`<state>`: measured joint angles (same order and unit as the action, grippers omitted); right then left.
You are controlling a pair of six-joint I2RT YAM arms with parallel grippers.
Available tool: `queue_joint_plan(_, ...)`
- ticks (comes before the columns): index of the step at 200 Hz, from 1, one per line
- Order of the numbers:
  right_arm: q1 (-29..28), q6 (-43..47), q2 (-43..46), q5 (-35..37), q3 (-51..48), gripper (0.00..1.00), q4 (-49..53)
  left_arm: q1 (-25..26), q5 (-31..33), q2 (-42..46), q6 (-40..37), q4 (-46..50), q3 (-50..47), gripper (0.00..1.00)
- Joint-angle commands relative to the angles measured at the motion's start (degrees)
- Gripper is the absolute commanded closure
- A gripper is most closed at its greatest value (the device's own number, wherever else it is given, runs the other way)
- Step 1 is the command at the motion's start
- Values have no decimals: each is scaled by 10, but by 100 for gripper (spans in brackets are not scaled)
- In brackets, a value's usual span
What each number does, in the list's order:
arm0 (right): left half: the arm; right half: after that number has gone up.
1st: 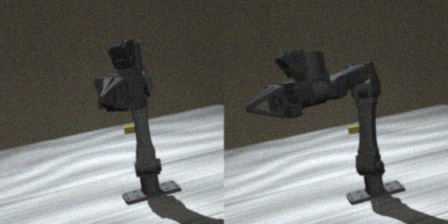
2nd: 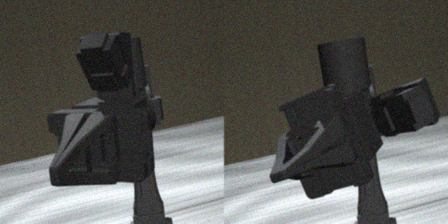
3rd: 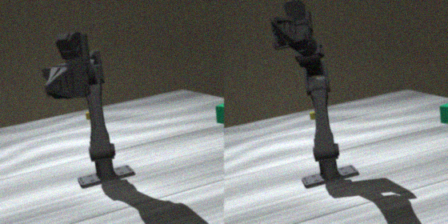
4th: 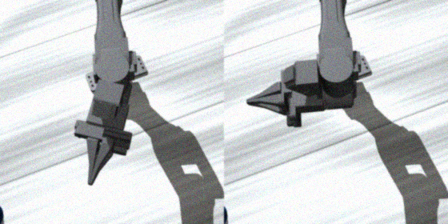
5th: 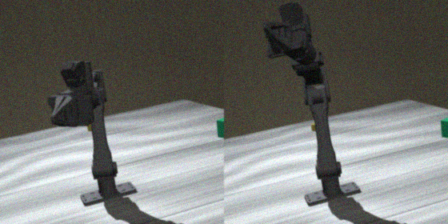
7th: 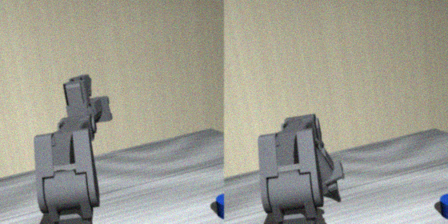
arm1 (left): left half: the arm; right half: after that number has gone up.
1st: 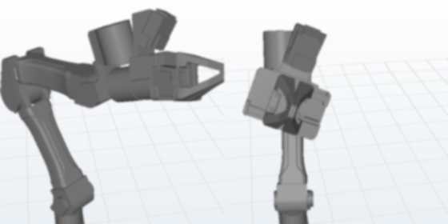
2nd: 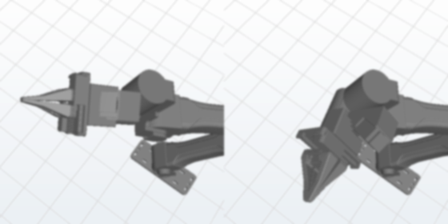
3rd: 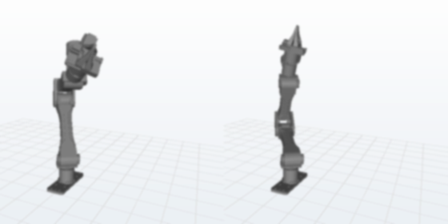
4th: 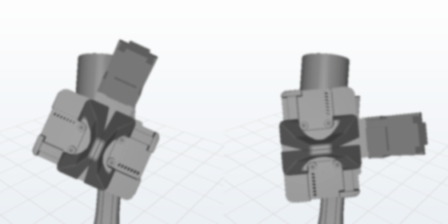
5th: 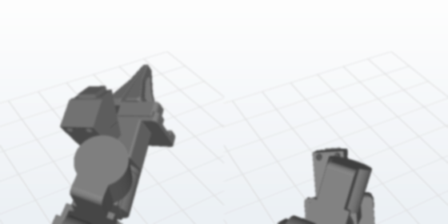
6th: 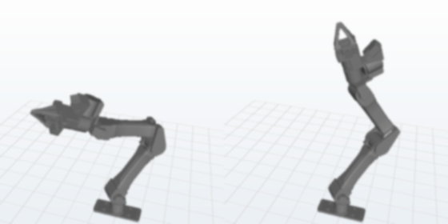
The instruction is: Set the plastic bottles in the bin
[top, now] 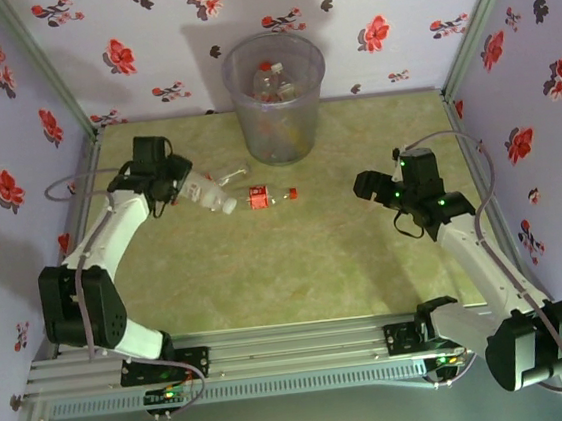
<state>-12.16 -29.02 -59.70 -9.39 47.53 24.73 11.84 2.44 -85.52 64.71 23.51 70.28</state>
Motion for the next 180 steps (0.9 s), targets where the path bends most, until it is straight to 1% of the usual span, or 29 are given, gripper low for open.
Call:
queue_joint_plan(1, -4, -10, 10, -2, 5, 13, -13, 2, -12, 24, -10, -105, 49, 55)
queue_joint_plan(11, -4, -15, 13, -1, 3, 13, -12, 6, -22, 24, -11, -163, 63, 59)
queue_joint_plan(29, -8, -31, 20, -2, 1, 13, -22, 14, -18, 18, -6, -235, 92, 65)
queue_joint_plan(42, -12, -42, 23, -2, -2, 13, -34, 19, -16, 7, 5, -290, 110, 73)
queue_joint_plan(50, -15, -45, 20, -2, -2, 13, -38, 24, -14, -1, 5, -327, 121, 76)
queue_joint_plan(66, -22, -47, 15, -1, 3, 13, -40, 36, -2, -27, -14, -397, 148, 81)
queue_joint_plan(77, -26, -47, 12, 0, 6, 13, -38, 46, 2, -50, -37, -475, 155, 83)
queue_joint_plan(94, -31, -44, 14, 4, 10, 13, -32, 56, -17, -93, -90, -602, 164, 85)
queue_joint_plan(105, -33, -42, 17, 8, 12, 13, -26, 59, -25, -118, -112, -641, 182, 86)
queue_joint_plan(122, -33, -39, 25, 14, 13, 13, -16, 66, -40, -158, -141, -649, 231, 86)
queue_joint_plan(136, -33, -36, 31, 18, 15, 13, -8, 77, -48, -184, -183, -629, 275, 86)
queue_joint_plan(155, -34, -32, 35, 22, 19, 13, 5, 97, -51, -213, -273, -532, 347, 85)
queue_joint_plan(180, -34, -29, 46, 28, 16, 13, 10, 118, -51, -251, -367, -379, 441, 84)
